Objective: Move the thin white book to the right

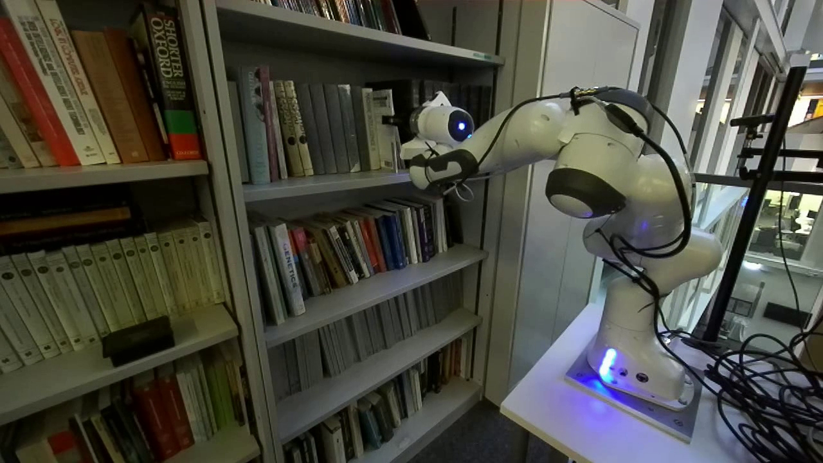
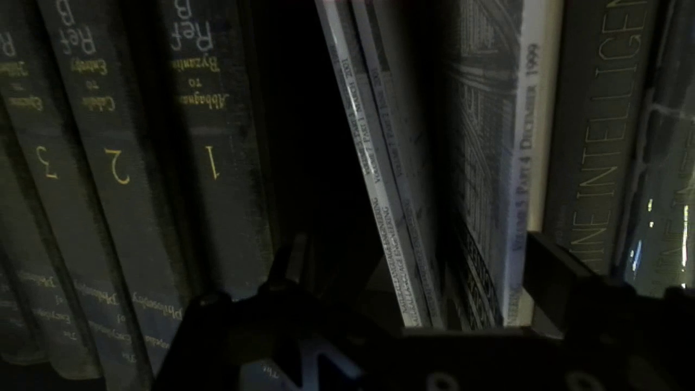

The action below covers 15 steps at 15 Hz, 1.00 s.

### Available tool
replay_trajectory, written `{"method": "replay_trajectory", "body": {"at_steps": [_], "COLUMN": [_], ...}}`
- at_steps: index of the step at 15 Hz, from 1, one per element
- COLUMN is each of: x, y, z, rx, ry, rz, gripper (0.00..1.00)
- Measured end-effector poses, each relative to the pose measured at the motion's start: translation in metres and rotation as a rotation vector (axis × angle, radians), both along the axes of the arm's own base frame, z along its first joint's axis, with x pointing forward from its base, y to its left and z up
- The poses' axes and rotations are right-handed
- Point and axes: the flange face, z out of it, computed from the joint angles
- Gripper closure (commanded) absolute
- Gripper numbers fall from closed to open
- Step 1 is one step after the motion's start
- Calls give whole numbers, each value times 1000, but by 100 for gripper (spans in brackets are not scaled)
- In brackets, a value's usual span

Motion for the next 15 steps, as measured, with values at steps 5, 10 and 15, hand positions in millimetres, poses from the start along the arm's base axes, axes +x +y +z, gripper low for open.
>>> {"method": "replay_trajectory", "body": {"at_steps": [5,10,15], "x": [-10,-16,-21], "y": [-2,-3,0], "z": [-9,-11,-12], "rx": [6,10,12], "ry": [19,24,26], "rz": [-6,-8,-4], "gripper": [0,0,25]}}
